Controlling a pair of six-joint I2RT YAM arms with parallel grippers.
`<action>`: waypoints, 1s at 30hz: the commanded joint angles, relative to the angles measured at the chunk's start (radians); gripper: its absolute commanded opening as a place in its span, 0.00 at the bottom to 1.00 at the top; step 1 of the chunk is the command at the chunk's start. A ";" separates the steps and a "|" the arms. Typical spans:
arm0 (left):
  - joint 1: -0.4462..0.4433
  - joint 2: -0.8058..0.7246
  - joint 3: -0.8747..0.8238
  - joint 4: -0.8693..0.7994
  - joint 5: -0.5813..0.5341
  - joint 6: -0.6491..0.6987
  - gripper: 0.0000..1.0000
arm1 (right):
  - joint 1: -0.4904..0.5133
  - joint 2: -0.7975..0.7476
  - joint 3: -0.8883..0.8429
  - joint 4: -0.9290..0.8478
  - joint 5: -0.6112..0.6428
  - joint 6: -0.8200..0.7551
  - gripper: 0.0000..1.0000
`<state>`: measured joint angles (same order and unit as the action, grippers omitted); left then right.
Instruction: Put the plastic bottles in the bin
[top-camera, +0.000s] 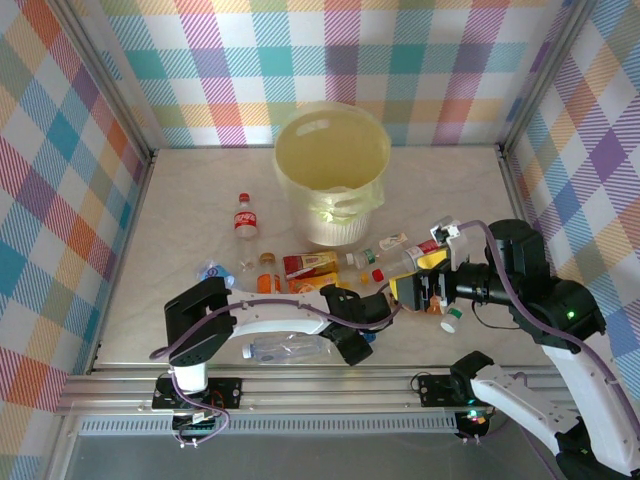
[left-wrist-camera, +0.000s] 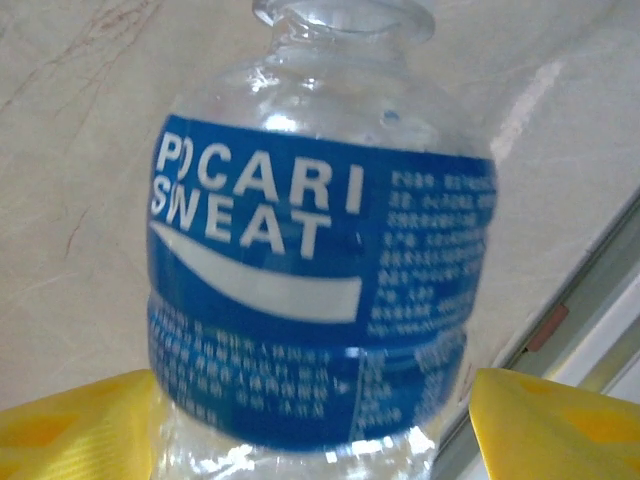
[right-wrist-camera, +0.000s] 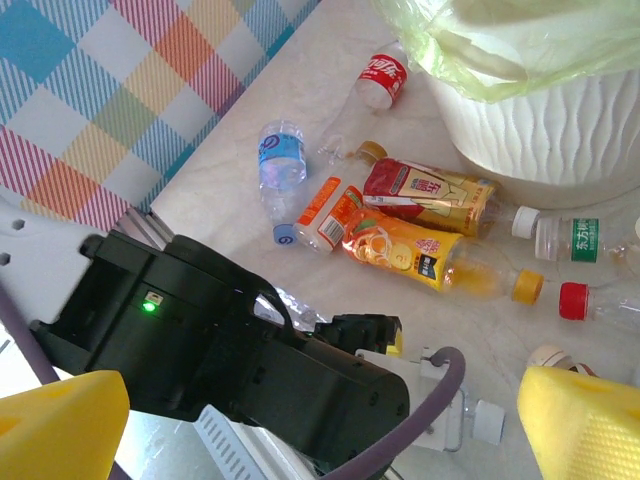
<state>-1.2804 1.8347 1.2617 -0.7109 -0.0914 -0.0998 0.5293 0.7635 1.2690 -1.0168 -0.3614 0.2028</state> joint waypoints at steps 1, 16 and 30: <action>-0.010 0.020 0.027 -0.022 -0.009 -0.024 0.73 | -0.005 -0.013 -0.014 -0.013 -0.024 0.014 1.00; 0.011 -0.088 0.071 -0.010 0.074 -0.074 0.50 | -0.005 -0.086 -0.043 0.029 -0.140 -0.005 1.00; 0.172 -0.299 0.218 -0.089 0.256 -0.146 0.50 | -0.005 -0.203 -0.013 0.125 -0.185 -0.015 1.00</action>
<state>-1.1404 1.5860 1.4204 -0.7437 0.1108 -0.2153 0.5293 0.5812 1.2343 -0.9581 -0.5289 0.1947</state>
